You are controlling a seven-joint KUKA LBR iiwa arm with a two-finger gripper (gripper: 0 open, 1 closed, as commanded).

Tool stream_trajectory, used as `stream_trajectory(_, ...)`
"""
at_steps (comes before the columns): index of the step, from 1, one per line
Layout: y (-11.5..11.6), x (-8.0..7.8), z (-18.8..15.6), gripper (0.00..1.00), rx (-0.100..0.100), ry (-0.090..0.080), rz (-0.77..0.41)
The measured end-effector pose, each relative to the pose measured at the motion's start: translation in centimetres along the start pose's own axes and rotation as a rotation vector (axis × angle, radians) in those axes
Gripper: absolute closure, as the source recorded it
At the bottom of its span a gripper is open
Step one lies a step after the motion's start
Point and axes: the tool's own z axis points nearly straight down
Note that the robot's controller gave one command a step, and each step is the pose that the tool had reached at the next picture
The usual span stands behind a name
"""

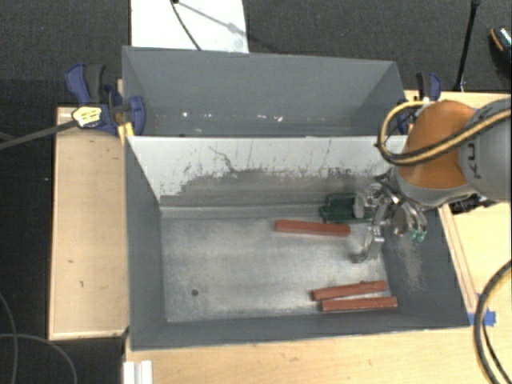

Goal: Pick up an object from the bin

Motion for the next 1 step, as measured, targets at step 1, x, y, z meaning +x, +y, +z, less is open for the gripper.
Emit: stream_trajectory(1,3.31,-0.02,-0.36,0.00,-0.001,0.001,0.023)
